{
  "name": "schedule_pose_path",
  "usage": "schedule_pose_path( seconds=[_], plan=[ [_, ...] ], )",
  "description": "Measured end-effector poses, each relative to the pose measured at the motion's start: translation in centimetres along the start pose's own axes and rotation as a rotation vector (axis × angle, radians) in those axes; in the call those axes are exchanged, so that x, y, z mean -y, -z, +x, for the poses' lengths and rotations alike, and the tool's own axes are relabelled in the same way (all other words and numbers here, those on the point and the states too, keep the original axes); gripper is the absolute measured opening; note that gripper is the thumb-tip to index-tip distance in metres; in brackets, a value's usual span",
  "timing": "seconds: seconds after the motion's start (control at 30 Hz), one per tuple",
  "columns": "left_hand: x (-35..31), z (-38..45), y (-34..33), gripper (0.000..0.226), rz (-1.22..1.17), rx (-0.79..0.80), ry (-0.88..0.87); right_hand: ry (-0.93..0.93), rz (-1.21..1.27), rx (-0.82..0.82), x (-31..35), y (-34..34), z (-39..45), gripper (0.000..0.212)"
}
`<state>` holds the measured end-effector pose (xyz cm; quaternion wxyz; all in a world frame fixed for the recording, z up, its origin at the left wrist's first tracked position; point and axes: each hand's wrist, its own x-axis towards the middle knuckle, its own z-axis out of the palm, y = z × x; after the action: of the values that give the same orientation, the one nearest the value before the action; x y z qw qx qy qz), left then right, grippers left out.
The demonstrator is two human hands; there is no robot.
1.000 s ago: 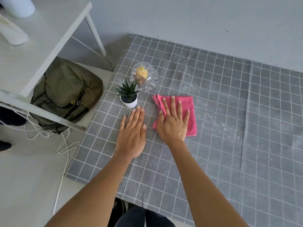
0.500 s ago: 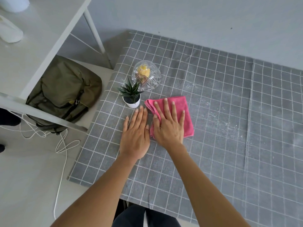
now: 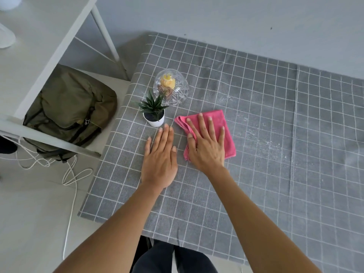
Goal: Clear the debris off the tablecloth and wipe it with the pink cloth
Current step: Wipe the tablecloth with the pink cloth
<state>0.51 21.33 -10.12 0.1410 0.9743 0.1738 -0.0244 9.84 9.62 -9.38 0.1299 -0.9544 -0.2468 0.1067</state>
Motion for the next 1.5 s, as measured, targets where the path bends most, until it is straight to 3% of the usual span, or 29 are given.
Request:
schedule_pose_path(
  seconds=[0.17,0.33,0.53,0.67,0.77,1.07,1.2,1.33,1.5],
  plan=[
    [0.1,0.0,-0.1,0.057,0.006,0.002,0.001,-0.219,0.046,-0.019,-1.7,0.7,1.1,0.051],
    [-0.1,0.1,0.0,0.058,0.016,0.0,0.002,0.005,0.003,0.014,0.0,0.0,-0.1,0.051],
    [0.0,0.0,-0.1,0.058,0.015,0.002,0.005,-0.194,0.061,-0.021,-0.7,0.1,0.9,0.051],
    [0.0,0.1,0.0,0.059,0.027,0.006,-0.006,-0.02,-0.004,0.009,1.1,-0.6,-0.1,0.051],
    [0.1,0.1,-0.1,0.058,0.007,-0.003,-0.003,-0.005,-0.006,-0.005,-0.1,-0.2,-0.1,0.05],
    [0.3,0.0,-0.3,0.059,-0.012,-0.012,-0.021,-0.415,0.007,-0.044,-10.9,3.1,-2.1,0.051],
    [-0.2,1.0,-0.1,0.06,-0.064,-0.006,-0.045,-0.443,0.008,-0.06,-10.5,3.2,-2.0,0.052],
    [-2.0,4.8,0.0,0.056,-0.144,0.038,-0.179,-0.479,0.018,-0.074,-10.3,3.0,-1.9,0.052],
    [-1.9,8.1,-0.6,0.055,-0.033,0.051,-0.245,-0.464,0.066,-0.075,-7.0,2.1,-0.7,0.052]
  ],
)
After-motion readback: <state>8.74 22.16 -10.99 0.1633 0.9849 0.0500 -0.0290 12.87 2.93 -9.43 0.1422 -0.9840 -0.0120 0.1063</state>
